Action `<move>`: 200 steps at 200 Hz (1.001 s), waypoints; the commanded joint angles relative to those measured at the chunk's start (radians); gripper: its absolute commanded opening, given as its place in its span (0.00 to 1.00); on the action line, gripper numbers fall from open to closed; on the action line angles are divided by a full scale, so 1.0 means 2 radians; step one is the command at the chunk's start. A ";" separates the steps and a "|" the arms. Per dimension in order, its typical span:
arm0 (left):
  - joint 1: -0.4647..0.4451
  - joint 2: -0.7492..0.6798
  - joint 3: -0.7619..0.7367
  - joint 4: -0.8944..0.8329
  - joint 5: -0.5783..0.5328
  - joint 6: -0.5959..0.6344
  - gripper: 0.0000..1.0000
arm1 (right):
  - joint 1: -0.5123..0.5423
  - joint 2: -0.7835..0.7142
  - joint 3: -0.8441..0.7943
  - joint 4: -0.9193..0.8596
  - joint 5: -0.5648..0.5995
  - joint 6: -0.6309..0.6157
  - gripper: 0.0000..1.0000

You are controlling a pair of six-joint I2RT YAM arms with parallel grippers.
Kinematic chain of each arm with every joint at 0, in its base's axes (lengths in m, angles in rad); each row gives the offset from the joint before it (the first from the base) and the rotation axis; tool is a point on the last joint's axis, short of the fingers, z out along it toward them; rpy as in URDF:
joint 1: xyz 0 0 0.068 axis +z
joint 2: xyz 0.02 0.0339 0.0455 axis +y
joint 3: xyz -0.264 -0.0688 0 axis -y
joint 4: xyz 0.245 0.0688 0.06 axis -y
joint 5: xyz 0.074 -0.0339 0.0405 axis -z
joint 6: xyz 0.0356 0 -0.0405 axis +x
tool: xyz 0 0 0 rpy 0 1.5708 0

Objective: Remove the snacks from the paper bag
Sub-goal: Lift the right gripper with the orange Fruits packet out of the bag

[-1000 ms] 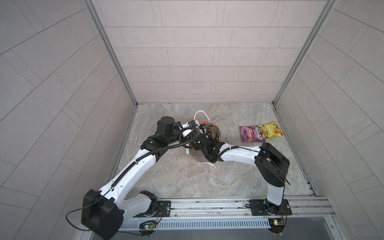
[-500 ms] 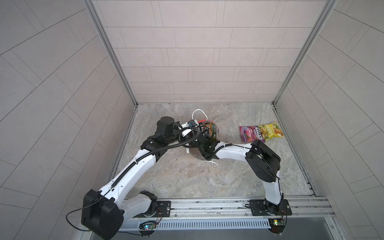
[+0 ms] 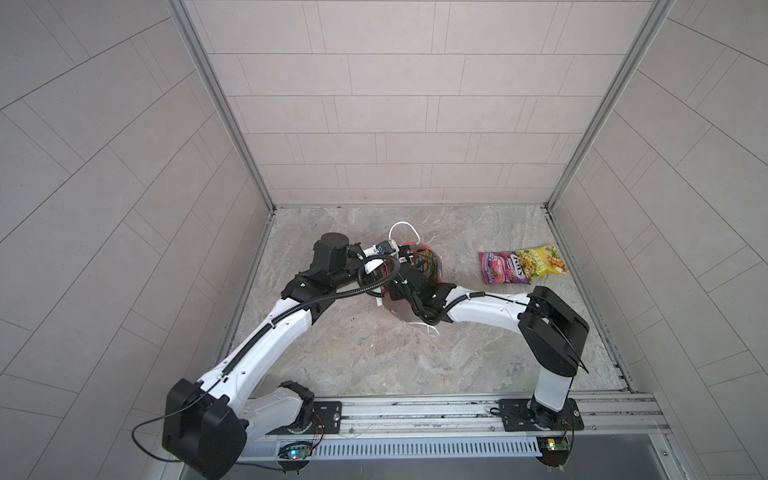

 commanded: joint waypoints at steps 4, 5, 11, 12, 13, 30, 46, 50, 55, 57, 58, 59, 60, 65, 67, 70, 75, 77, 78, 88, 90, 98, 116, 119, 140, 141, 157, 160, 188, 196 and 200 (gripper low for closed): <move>-0.006 -0.006 0.001 0.010 0.018 0.010 0.00 | 0.005 -0.050 -0.002 0.000 0.000 -0.015 0.04; -0.006 -0.005 0.001 0.010 0.018 0.010 0.00 | 0.005 -0.052 -0.002 0.000 0.000 -0.016 0.04; -0.006 -0.006 0.001 0.009 0.019 0.010 0.00 | 0.006 -0.057 -0.004 -0.002 -0.002 -0.017 0.04; -0.006 -0.006 0.001 0.009 0.019 0.010 0.00 | 0.006 -0.058 -0.004 -0.001 -0.003 -0.017 0.04; -0.006 -0.006 0.001 0.009 0.019 0.010 0.00 | 0.006 -0.059 -0.004 -0.002 -0.003 -0.018 0.04; -0.006 -0.006 0.001 0.010 0.017 0.010 0.00 | 0.009 -0.077 -0.007 -0.009 -0.005 -0.020 0.04; -0.006 -0.006 0.000 0.009 0.016 0.010 0.00 | 0.013 -0.092 -0.012 -0.012 -0.008 -0.025 0.04; -0.006 -0.006 0.000 0.010 0.016 0.010 0.00 | 0.014 -0.096 -0.012 -0.012 -0.009 -0.027 0.03; -0.006 -0.006 0.000 0.010 0.016 0.010 0.00 | 0.015 -0.100 -0.013 -0.013 -0.010 -0.030 0.03; -0.006 -0.006 0.000 0.010 0.016 0.010 0.00 | 0.016 -0.102 -0.014 -0.014 -0.011 -0.030 0.03; -0.006 -0.007 0.000 0.010 0.015 0.010 0.00 | 0.016 -0.103 -0.014 -0.015 -0.011 -0.030 0.03; -0.006 -0.007 0.000 0.010 0.015 0.010 0.00 | 0.016 -0.104 -0.014 -0.015 -0.011 -0.030 0.03; -0.006 -0.006 0.000 0.010 0.016 0.010 0.00 | 0.017 -0.105 -0.014 -0.015 -0.011 -0.031 0.03; -0.006 -0.006 0.000 0.010 0.014 0.010 0.00 | 0.018 -0.109 -0.015 -0.016 -0.012 -0.033 0.03; -0.006 -0.006 0.000 0.010 0.015 0.010 0.00 | 0.018 -0.111 -0.015 -0.017 -0.013 -0.033 0.03; -0.006 -0.006 0.000 0.011 0.015 0.010 0.00 | 0.019 -0.113 -0.015 -0.017 -0.014 -0.034 0.03; -0.006 -0.004 0.000 0.011 0.014 0.010 0.00 | 0.020 -0.117 -0.015 -0.020 -0.013 -0.035 0.03; -0.006 -0.004 0.000 0.011 0.014 0.010 0.00 | 0.020 -0.119 -0.015 -0.022 -0.013 -0.036 0.03; -0.006 -0.004 0.000 0.011 0.014 0.010 0.00 | 0.021 -0.119 -0.015 -0.022 -0.012 -0.036 0.03; -0.006 -0.004 0.001 0.011 0.014 0.009 0.00 | 0.022 -0.127 -0.015 -0.027 -0.012 -0.038 0.03; -0.006 -0.004 0.001 0.011 0.014 0.009 0.00 | 0.022 -0.128 -0.016 -0.027 -0.012 -0.038 0.03; -0.006 -0.004 0.001 0.011 0.012 0.009 0.00 | 0.023 -0.136 -0.017 -0.031 -0.013 -0.039 0.03; -0.006 -0.004 0.002 0.010 0.007 0.009 0.00 | 0.023 -0.153 -0.019 -0.042 -0.020 -0.044 0.03; -0.006 -0.004 0.001 0.011 0.006 0.009 0.00 | 0.023 -0.157 -0.019 -0.044 -0.021 -0.045 0.03; -0.006 -0.003 0.002 0.011 0.004 0.006 0.00 | 0.024 -0.184 -0.026 -0.052 -0.026 -0.059 0.02; -0.006 -0.003 0.002 0.012 0.004 0.006 0.00 | 0.023 -0.185 -0.026 -0.052 -0.026 -0.059 0.02; -0.006 -0.003 0.002 0.013 0.002 0.004 0.00 | 0.024 -0.205 -0.028 -0.063 -0.028 -0.071 0.02; -0.006 -0.003 0.002 0.013 0.002 0.004 0.00 | 0.023 -0.209 -0.030 -0.064 -0.029 -0.073 0.02; -0.006 -0.004 0.003 0.014 -0.007 -0.001 0.00 | 0.024 -0.255 -0.046 -0.071 -0.038 -0.100 0.02; -0.006 -0.004 0.003 0.015 -0.008 -0.002 0.00 | 0.024 -0.269 -0.051 -0.073 -0.042 -0.111 0.02; -0.006 -0.003 0.003 0.015 -0.007 -0.002 0.00 | 0.024 -0.277 -0.053 -0.075 -0.045 -0.117 0.02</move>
